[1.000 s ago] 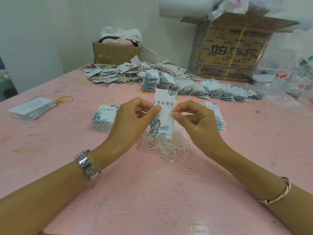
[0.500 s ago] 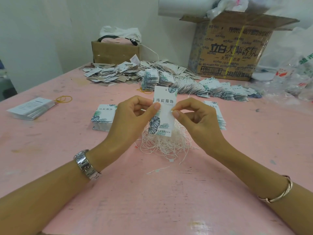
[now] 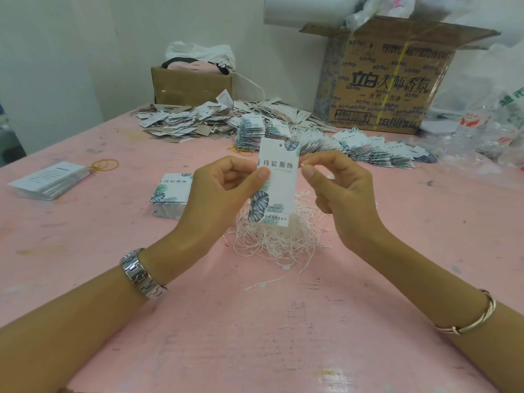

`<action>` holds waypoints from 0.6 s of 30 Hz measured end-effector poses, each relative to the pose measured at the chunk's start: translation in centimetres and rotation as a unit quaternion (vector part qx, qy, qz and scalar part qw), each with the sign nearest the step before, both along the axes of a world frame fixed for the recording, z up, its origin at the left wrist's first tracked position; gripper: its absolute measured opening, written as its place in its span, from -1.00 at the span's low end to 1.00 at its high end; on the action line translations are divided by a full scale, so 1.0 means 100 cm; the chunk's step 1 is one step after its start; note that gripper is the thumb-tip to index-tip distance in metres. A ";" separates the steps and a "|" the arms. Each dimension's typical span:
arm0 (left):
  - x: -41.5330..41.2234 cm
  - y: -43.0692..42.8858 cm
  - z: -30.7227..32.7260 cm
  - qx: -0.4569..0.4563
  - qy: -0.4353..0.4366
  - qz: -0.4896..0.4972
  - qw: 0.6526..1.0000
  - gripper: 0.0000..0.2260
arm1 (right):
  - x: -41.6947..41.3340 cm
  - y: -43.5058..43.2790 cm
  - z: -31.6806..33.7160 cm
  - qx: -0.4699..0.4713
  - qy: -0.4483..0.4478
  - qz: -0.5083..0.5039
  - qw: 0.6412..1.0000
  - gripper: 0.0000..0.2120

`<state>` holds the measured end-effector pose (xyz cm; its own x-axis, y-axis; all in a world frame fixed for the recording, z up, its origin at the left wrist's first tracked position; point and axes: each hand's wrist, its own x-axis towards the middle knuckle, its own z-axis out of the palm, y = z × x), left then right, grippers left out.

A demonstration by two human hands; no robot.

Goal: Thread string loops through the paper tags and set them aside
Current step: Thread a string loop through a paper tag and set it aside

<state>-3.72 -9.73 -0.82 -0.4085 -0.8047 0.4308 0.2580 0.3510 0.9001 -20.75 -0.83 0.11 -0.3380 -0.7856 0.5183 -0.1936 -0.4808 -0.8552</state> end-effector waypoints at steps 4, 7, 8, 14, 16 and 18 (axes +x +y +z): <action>-0.002 0.003 -0.003 -0.015 -0.031 -0.051 0.998 -0.81 | -0.002 -0.002 0.001 0.042 -0.072 -0.001 0.997 -0.83; -0.003 0.005 -0.004 -0.023 -0.041 -0.064 0.997 -0.82 | 0.000 -0.002 0.003 0.044 -0.082 0.029 0.995 -0.80; -0.003 0.004 -0.004 -0.023 -0.040 -0.066 0.997 -0.82 | 0.000 -0.001 0.003 0.043 -0.081 0.037 0.995 -0.80; -0.002 0.006 -0.003 -0.020 -0.052 -0.083 0.995 -0.82 | -0.002 -0.002 0.002 0.050 -0.073 0.056 0.994 -0.76; -0.001 0.007 -0.002 -0.011 -0.056 -0.090 0.994 -0.79 | -0.002 -0.002 0.001 0.049 -0.065 0.058 0.995 -0.75; -0.001 0.007 -0.002 0.003 -0.066 -0.093 0.993 -0.80 | -0.003 -0.002 0.000 0.047 -0.059 0.053 0.996 -0.75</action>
